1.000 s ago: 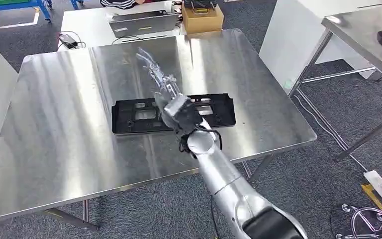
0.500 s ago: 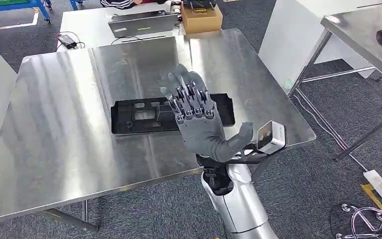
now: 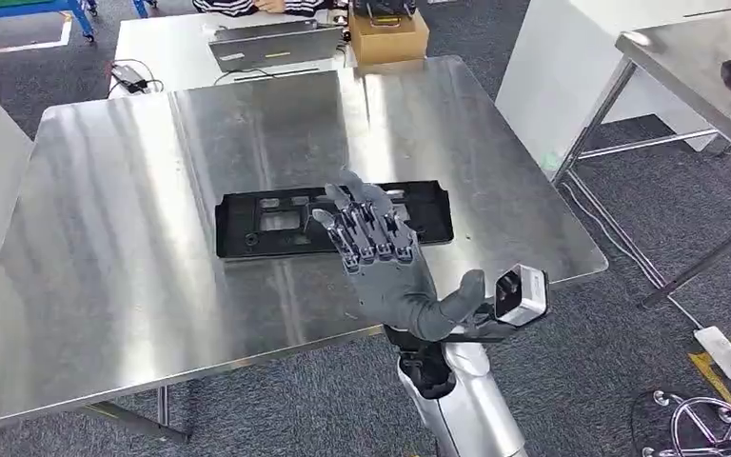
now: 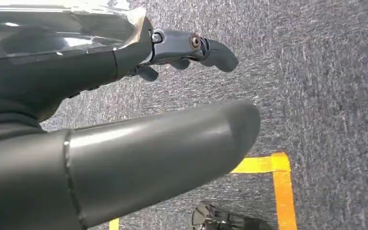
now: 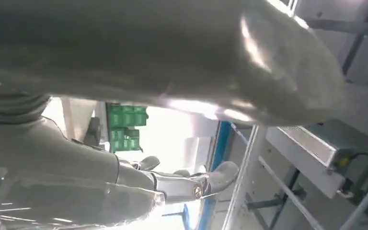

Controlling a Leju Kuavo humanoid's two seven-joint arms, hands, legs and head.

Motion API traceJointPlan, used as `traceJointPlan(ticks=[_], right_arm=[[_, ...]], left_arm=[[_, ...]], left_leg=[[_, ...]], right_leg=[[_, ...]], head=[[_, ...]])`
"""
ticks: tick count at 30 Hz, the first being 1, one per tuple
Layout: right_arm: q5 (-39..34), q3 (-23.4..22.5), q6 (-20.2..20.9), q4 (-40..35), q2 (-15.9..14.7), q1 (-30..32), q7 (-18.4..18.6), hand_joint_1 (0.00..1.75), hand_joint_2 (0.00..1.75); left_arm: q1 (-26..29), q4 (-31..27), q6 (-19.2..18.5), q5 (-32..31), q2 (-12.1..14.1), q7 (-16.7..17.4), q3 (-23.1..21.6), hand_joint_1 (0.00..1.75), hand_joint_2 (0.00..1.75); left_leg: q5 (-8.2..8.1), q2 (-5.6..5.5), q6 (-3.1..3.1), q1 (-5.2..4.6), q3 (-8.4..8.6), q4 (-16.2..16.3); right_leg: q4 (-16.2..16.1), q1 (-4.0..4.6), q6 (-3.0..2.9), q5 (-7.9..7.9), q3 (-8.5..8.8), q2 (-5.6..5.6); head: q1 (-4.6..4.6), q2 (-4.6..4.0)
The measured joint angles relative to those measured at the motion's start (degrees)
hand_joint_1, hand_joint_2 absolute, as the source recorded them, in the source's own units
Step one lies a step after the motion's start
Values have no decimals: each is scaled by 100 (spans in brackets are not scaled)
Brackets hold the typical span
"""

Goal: Take the parts from the cabinet and place them on the table.

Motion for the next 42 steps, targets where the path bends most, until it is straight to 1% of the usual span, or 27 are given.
traceJointPlan(ticks=[2, 3, 4, 5, 7, 8, 9, 12, 13, 14, 15, 16, 17, 18, 20, 22, 23, 26, 28, 29, 31, 33, 34, 36, 37, 39, 42], right_arm=[[-9, 0, 2, 128, -59, 38, -4, 0, 0], [-9, 0, 2, 173, -83, 57, -4, 0, 0], [-4, 0, 2, 227, -100, 62, -4, 0, 0], [7, 4, 2, 280, -114, 57, -7, 0, 0], [24, 18, -9, 402, -138, 45, -15, 0, 0], [24, 28, -15, 470, -146, 38, -35, 0, 0], [31, 37, -28, 503, -155, 35, -48, 0, 0], [39, 72, -77, 629, -170, 8, -87, 0, 0], [39, 90, -101, 673, -173, -5, -101, 0, 0], [53, 96, -124, 706, -173, -8, -100, 0, 0], [55, 101, -129, 730, -173, -7, -103, 0, 0], [66, 105, -153, 765, -173, -7, -101, 0, 0], [81, 109, -186, 806, -175, -2, -103, 0, 0], [105, 109, -197, 846, -181, 4, -103, 0, 0], [107, 116, -236, 914, -192, 6, -103, 0, 0], [101, 129, -267, 1018, -190, -2, -118, 0, 0], [92, 153, -295, 1071, -190, -8, -135, 0, 0], [70, 214, -312, 1217, -190, -36, -168, 0, 0], [59, 221, -319, 1274, -194, -41, -175, 0, 0], [57, 223, -334, 1302, -201, -48, -181, 0, 0], [61, 234, -389, 1357, -216, -53, -188, 0, 0], [136, 249, -516, 1434, -240, -47, -186, 0, 0], [219, 265, -641, 1480, -256, -39, -179, 0, 0], [367, 335, -886, 1596, -280, -30, -186, 0, 0], [398, 367, -942, 1650, -282, -30, -194, 0, 0], [428, 406, -984, 1696, -282, -36, -214, 0, 0], [431, 437, -1016, 1783, -288, -25, -234, 0, 0]], left_arm=[[1, 0, -2, 7, 0, -20, 2, 0, 0], [1, 0, -9, 7, 2, -22, 4, 0, 0], [2, 0, -22, 7, 2, -28, 9, 0, 0], [4, 2, -39, 7, 7, -33, 20, 0, 0], [4, 11, -66, 9, 18, -39, 39, 0, 0], [4, 13, -81, 7, 61, -44, 46, 0, 0], [4, 24, -81, 7, 66, -50, 46, 0, 0], [6, 28, -63, 9, 92, -68, 52, 0, 0], [9, 28, -39, 15, 118, -72, 63, 0, 0], [11, 28, -28, 15, 116, -79, 70, 0, 0], [10, 31, -28, 15, 116, -83, 77, 0, 0], [10, 33, -28, 15, 118, -83, 81, 0, 0], [11, 35, -35, 13, 124, -83, 83, 0, 0], [13, 42, -53, 9, 129, -83, 85, 0, 0], [18, 50, -107, 7, 157, -83, 89, 0, 0], [18, 57, -146, 7, 214, -87, 98, 0, 0], [13, 57, -155, 7, 230, -90, 101, 0, 0], [19, 74, -160, -2, 278, -96, 103, 0, 0], [18, 83, -162, -2, 284, -96, 103, 0, 0], [17, 83, -160, -2, 282, -96, 103, 0, 0], [17, 83, -144, -2, 295, -83, 103, 0, 0], [19, 83, -111, -2, 297, -72, 105, 0, 0], [18, 85, -96, -2, 297, -72, 105, 0, 0], [18, 92, -74, -2, 284, -85, 105, 0, 0], [18, 94, -55, -2, 280, -90, 105, 0, 0], [18, 98, -33, -2, 267, -103, 105, 0, 0], [19, 111, -26, -2, 264, -107, 105, 0, 0]], left_leg=[[0, 2, 0, -7, -17, 3], [1, 2, -1, -7, -22, 4], [1, 1, -4, -5, -23, 7], [-1, -1, -11, 2, -23, 20], [-19, -9, -70, 20, -34, 80], [-14, -18, -123, 17, -62, 93], [-13, -20, -164, 0, -73, 122], [30, -29, -260, 18, -117, 142], [-29, -27, -293, 57, -163, 200], [-281, -9, -331, 54, -243, 383], [-567, -4, -360, 67, -363, 702], [-882, -2, -397, 85, -535, 1196], [-1080, 0, -421, 97, -664, 1598], [-1145, 2, -437, 105, -717, 1858], [-902, 6, -435, 111, -445, 1589], [-526, 8, -404, 126, 238, 571], [-587, 0, -376, 127, 507, 116], [-515, -23, -312, 46, 487, 107], [-404, -2, -180, 92, 446, 36], [-350, 21, -138, 77, 401, 34], [-261, 32, -73, 64, 277, 36], [-161, 43, -61, 46, 135, 45], [-118, 44, -63, 38, 73, 45], [-33, 43, -75, 25, -30, 49], [8, 38, -90, 19, -66, 50], [71, 32, -140, -26, -119, 74], [198, 42, -236, -9, -142, 59]], right_leg=[[890, -20, -8, -288, -472, 0], [1067, -21, 28, -284, -579, 0], [948, -37, 96, -163, -539, -1], [559, -58, 180, 52, -355, -3], [-595, -114, 303, 467, 228, -23], [-587, -59, 210, 449, 308, 2], [-561, -12, 172, 542, 236, 36], [-603, -25, 13, 522, 186, 33], [-626, -89, -59, 572, 162, 19], [-626, -83, -131, 610, 111, 16], [-626, -80, -155, 629, 75, 11], [-622, -68, -190, 659, 25, -8], [-619, -53, -200, 688, -16, -20], [-616, -48, -191, 718, -58, -26], [-609, -45, -172, 769, -123, -27], [-597, -46, -126, 800, -151, -25], [-587, -38, -97, 818, -156, -23], [-595, -23, 28, 901, -174, -28], [-575, 13, 108, 907, -204, -29], [-433, -8, 85, 733, -316, -25], [355, -5, -15, 197, -590, -23], [1173, -5, -3, -135, -830, -24], [1262, -5, 42, -113, -793, -24], [684, 3, 147, 185, -324, -25], [124, 6, 155, 330, 43, -25], [-798, 72, 57, 299, 656, -28], [-788, 85, -32, 356, 537, -22]], head=[[0, 0], [-2, 0], [0, 0], [-2, 0], [0, 0], [-2, 0], [-2, 0], [-11, 0], [-11, 0], [-32, 0], [-46, 0], [-44, 0], [-46, 0], [-44, 0], [-46, 0], [-46, 0], [-46, 0], [-40, 0], [-29, 0], [-33, 0], [-15, 0], [-15, 0], [-15, 0], [-15, 0], [-15, 0], [-11, 0], [-28, 0]])
